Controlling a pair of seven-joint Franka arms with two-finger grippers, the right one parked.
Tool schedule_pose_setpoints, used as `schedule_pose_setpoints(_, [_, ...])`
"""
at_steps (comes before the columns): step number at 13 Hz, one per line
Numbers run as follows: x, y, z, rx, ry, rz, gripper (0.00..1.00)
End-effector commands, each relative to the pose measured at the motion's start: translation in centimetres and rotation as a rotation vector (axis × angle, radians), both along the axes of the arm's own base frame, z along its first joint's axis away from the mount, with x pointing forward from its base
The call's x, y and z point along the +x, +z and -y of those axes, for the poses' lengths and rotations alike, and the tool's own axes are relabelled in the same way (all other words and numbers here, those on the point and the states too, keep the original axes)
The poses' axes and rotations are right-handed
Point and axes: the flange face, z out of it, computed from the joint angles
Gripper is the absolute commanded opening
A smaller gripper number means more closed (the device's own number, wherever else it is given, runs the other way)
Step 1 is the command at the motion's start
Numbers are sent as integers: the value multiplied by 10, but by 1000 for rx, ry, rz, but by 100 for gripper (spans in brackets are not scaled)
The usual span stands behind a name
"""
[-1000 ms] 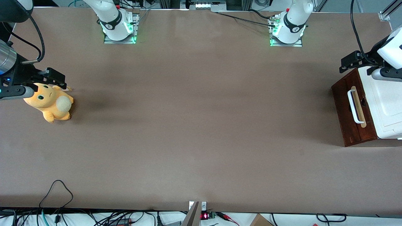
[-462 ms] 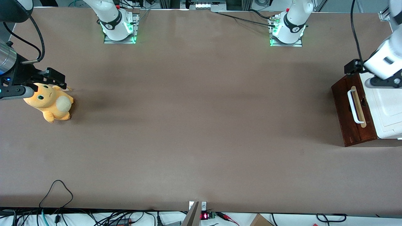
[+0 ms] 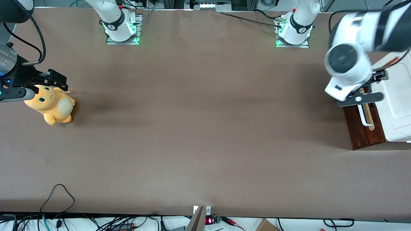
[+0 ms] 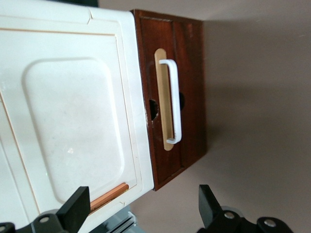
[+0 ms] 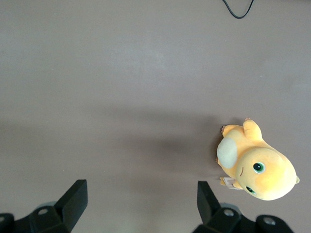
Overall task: Open lower drawer with left arm only
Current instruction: 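Move the open left gripper down to the drawer's white bar handle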
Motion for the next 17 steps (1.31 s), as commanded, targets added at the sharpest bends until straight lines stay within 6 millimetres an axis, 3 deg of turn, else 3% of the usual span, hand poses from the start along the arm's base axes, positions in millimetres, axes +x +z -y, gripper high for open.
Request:
schedule_pose_setpoints(1, [-12, -61, 7, 185, -11, 28, 98])
schedule_pose_setpoints(5, [-15, -153, -11, 367, -99, -20, 96])
schedule_pose_setpoints(8, [-13, -216, -42, 510, -140, -48, 92])
schedule_pose_setpoints(12, [-18, -264, -69, 621, -138, -22, 91])
schedule_pose_setpoints(17, [-16, -276, -86, 693, -143, 11, 75])
